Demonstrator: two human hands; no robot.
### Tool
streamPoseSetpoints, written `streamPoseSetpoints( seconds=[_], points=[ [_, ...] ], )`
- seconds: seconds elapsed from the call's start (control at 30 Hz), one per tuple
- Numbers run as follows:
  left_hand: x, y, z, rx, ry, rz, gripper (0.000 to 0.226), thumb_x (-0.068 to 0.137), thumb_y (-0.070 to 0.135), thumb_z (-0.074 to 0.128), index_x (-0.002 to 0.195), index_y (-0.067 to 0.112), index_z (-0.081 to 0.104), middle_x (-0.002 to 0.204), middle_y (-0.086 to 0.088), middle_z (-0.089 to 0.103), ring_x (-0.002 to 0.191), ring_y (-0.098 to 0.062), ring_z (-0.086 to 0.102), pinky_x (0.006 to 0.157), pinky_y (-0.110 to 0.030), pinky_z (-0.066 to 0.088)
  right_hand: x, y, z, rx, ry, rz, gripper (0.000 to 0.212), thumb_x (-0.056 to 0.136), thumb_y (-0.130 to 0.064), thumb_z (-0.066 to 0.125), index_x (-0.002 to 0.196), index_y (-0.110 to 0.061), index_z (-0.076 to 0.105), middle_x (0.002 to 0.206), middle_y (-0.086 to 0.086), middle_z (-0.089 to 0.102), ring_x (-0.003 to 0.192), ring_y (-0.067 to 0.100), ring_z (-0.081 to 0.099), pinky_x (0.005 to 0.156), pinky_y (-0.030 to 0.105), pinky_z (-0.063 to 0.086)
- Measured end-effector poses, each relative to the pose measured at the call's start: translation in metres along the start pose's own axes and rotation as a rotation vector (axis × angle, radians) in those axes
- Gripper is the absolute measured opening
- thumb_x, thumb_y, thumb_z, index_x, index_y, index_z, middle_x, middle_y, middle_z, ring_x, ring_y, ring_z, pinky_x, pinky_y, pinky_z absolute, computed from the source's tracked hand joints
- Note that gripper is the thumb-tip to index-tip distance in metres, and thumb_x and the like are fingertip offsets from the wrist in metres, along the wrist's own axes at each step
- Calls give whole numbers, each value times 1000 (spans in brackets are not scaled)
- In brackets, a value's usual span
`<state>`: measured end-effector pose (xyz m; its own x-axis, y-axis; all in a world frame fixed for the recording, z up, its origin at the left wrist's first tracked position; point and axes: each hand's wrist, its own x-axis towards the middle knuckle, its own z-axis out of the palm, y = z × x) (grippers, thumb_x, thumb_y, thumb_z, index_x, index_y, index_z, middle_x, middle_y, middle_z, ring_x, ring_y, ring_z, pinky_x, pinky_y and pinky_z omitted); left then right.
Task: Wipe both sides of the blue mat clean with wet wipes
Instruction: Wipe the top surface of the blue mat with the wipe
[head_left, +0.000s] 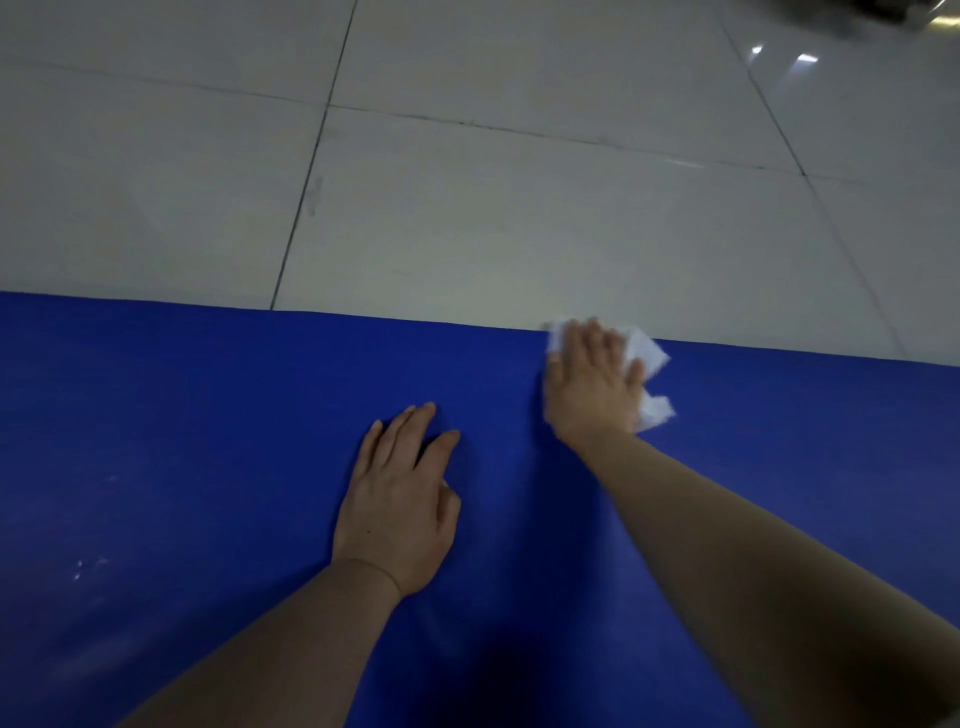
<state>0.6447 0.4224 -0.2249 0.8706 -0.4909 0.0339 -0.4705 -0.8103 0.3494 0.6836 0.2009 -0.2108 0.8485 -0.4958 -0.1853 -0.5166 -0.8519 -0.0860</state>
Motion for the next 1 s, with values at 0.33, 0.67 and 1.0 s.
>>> streamPoseSetpoints(
  seconds=[0.33, 0.67, 1.0],
  points=[
    [0, -2, 1, 45, -9, 1, 50, 84, 25, 38, 129, 15, 59, 143, -11, 45, 133, -25, 40, 115, -45, 25, -15, 0, -1, -25, -26, -273, 55, 102, -42, 13, 153, -27, 0, 160, -6, -7, 147, 16, -6, 117, 47, -2],
    [1, -3, 5, 46, 18, 11, 48, 82, 19, 47, 128, 13, 59, 142, -12, 45, 131, -26, 39, 112, -50, 29, -23, 6, -1, -47, -42, -144, 56, 100, -43, 8, 152, -27, -4, 160, -4, -9, 147, 21, -5, 115, 51, 0],
    [2, -3, 3, 27, 21, 16, 55, 85, 29, 29, 128, 13, 60, 141, -12, 47, 129, -27, 43, 112, -51, 31, -4, 69, -9, -28, 8, 72, 53, 102, -34, 16, 152, -24, 3, 160, -3, -2, 146, 19, 1, 116, 51, 7]
  ],
)
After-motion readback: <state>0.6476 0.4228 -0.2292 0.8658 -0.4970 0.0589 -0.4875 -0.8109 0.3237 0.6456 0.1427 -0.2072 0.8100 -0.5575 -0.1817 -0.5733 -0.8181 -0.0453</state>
